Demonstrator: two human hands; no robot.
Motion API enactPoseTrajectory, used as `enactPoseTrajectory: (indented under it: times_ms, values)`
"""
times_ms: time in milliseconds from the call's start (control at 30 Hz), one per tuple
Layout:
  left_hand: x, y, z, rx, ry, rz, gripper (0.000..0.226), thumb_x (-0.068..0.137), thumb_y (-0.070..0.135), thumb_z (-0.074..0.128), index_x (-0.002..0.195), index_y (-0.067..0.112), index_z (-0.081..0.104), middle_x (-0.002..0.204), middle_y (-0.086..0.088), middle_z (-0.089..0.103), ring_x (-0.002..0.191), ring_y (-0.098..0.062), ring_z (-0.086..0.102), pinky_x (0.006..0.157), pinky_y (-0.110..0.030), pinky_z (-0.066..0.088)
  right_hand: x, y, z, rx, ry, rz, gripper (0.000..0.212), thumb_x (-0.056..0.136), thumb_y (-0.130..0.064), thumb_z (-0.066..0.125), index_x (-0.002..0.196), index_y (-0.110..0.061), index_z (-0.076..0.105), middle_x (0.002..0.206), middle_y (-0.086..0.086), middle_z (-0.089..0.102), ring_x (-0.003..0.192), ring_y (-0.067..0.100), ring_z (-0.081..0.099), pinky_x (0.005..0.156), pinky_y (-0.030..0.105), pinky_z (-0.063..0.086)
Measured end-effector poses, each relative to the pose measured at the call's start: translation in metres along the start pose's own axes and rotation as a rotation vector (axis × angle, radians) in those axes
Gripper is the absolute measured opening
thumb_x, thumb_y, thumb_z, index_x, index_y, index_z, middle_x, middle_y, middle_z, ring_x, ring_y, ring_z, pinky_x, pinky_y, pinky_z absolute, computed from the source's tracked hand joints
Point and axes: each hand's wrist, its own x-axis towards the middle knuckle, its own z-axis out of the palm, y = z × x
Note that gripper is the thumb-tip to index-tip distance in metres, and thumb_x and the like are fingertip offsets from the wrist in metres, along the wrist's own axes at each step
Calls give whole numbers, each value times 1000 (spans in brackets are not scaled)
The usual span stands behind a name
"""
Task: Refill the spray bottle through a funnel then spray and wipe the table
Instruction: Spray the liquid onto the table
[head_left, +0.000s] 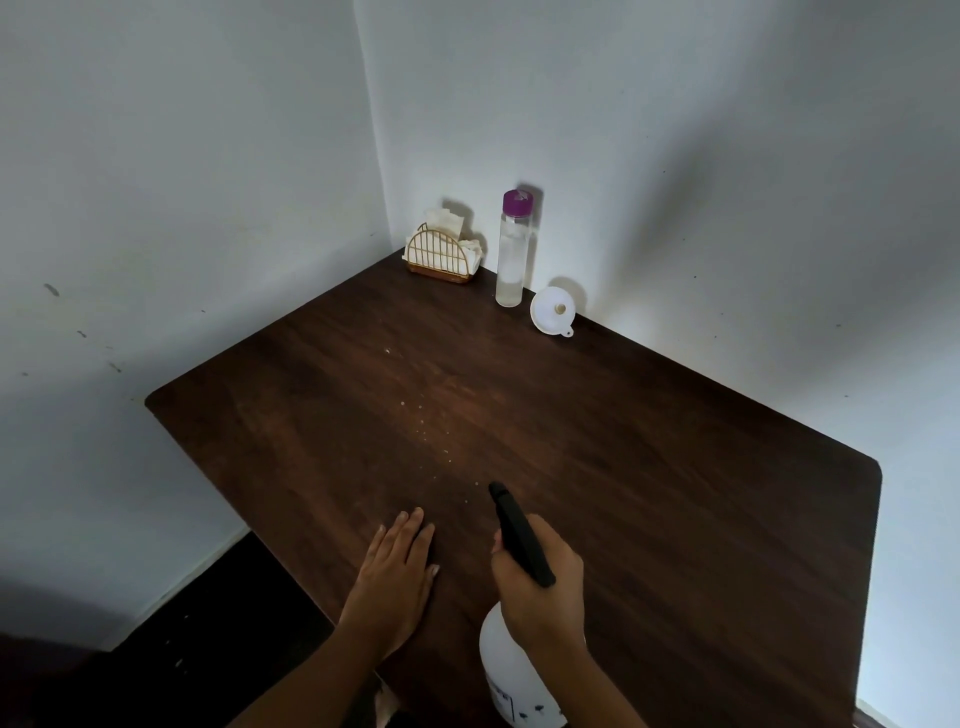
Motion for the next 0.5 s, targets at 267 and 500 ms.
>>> enactPoseTrajectory:
  times_ms: [267,500]
  values:
    - [1,0,1,-5,5,7,67,90,50,9,143,14,28,154,-8,22,143,-23,13,112,-40,-1,0,0,4,-33,35,-21,21,81,-8,63,89,-27,65,60,-4,58,46,4,46,51,23,39]
    - [1,-2,4,3,15,13,60,94,46,16,146,16,16,157,-6,10,145,-20,1,113,-35,-8,3,2,2,-16,82,52,16,84,-13,61,71,-22,59,54,-1,51,47,10,43,49,26,39]
